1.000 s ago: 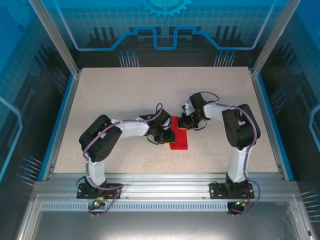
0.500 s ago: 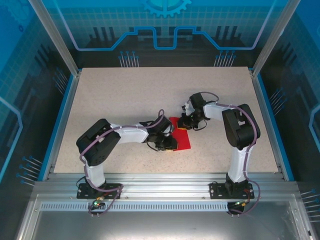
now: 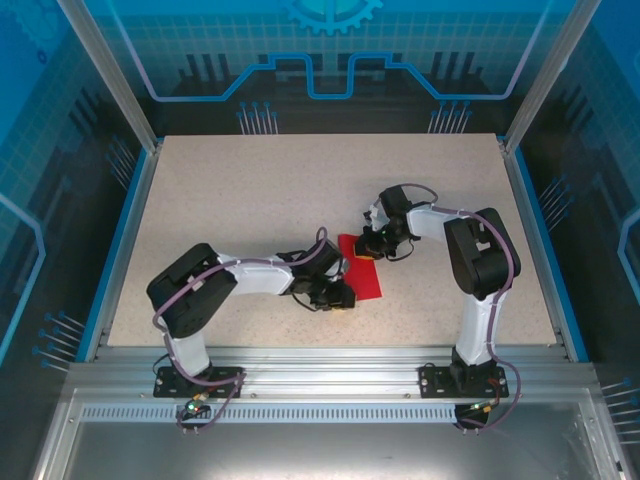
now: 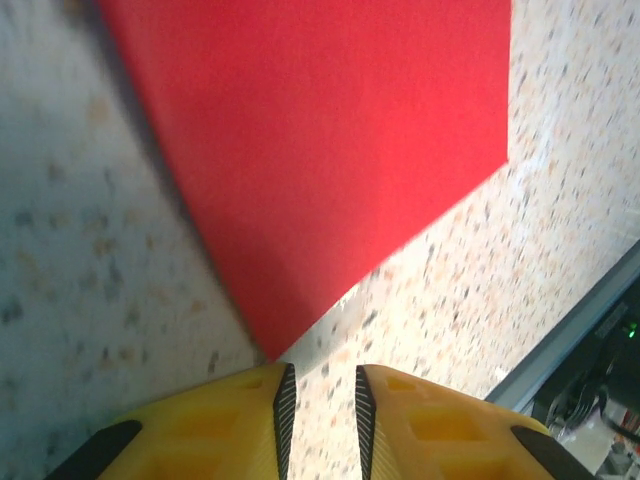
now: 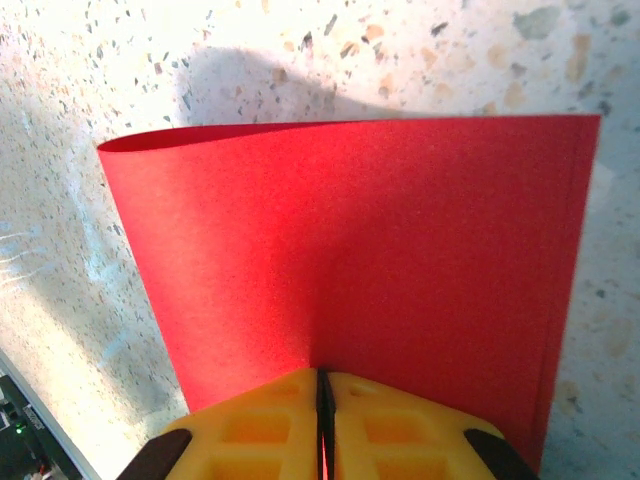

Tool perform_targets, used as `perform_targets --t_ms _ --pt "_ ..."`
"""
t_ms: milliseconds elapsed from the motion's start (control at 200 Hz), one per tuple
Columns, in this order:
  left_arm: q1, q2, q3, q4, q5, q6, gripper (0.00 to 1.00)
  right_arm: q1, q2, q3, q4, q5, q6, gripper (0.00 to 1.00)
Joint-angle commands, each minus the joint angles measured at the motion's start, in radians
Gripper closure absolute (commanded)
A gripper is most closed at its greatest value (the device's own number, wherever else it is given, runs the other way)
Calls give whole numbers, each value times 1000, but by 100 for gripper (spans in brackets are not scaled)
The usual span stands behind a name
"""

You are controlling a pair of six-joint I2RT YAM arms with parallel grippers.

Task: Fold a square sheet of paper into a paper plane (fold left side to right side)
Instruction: First fold in half a square sheet of paper at the center of the table.

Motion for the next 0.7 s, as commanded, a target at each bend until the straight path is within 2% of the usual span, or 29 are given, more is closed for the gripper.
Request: perform_targets --t_ms 0,115,205,540,695 --pt "18 -92 -15 -66 45 7 72 2 46 -51 -48 113 17 90" --pt "80 -167 -14 -67 55 16 70 3 36 -63 -32 103 32 89" --pt "116 -164 12 -74 62 28 69 3 34 -68 -28 103 37 89" --pt "129 77 209 -13 123 23 69 5 30 -74 -21 98 39 89" --pt "123 169 264 -45 119 31 69 7 30 -73 -18 93 40 89"
